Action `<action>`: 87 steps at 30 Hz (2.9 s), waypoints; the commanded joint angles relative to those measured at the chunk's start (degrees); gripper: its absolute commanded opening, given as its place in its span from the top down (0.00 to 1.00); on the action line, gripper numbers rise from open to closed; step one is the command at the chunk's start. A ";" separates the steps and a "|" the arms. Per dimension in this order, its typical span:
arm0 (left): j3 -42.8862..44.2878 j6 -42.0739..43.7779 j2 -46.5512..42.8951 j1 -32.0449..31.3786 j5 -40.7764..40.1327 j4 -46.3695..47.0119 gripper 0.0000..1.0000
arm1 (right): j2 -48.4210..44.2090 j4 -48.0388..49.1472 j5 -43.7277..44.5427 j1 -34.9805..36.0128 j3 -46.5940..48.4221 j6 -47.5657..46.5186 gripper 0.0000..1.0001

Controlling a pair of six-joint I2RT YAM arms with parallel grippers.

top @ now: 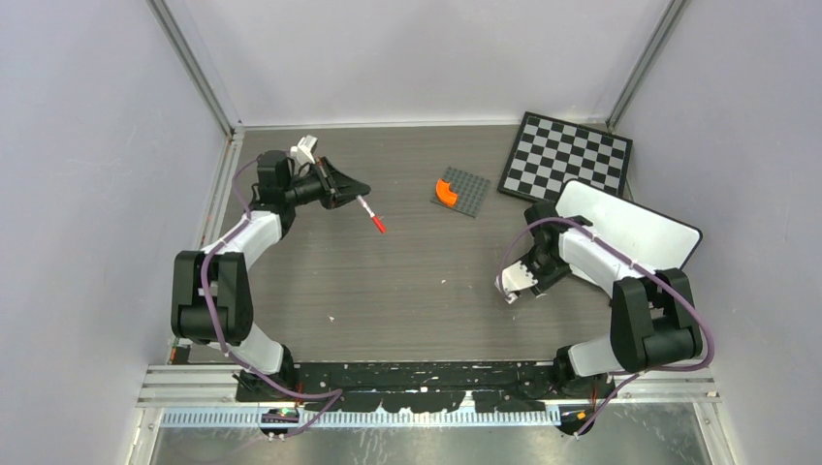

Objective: Write a sentence on the whiteboard
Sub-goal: Pick up the whiteboard stand from the corner of the board, then put down the whiteboard stand at the center of the board, then move the whiteboard stand to the center of the board.

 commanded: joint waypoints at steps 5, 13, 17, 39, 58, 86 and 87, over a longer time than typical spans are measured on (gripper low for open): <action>3.10 -1.84 -0.52 2.18 2.38 2.91 1.00 | 2.04 3.76 6.19 0.16 -1.73 -9.78 0.56; 2.94 -2.60 -0.89 5.45 3.52 3.89 1.00 | 3.03 7.47 8.03 0.15 -4.64 -12.90 0.66; 2.97 -2.83 -0.53 6.04 3.88 4.15 1.00 | 3.58 11.96 7.96 0.23 -4.89 -16.64 0.87; 2.34 -4.61 -1.22 11.75 5.84 6.68 1.00 | 10.55 27.71 6.79 37.56 3.20 -12.76 1.00; 0.83 -2.38 -4.43 15.61 7.73 4.30 1.00 | 8.55 45.23 13.91 60.79 -6.34 -9.71 0.41; 5.64 17.91 -11.35 13.75 0.23 -20.21 1.00 | -10.77 -4.04 -11.78 19.28 27.72 115.36 0.16; 5.74 17.75 -11.22 13.67 -0.19 -20.22 1.00 | -11.29 -4.21 -12.85 17.18 26.56 117.52 0.16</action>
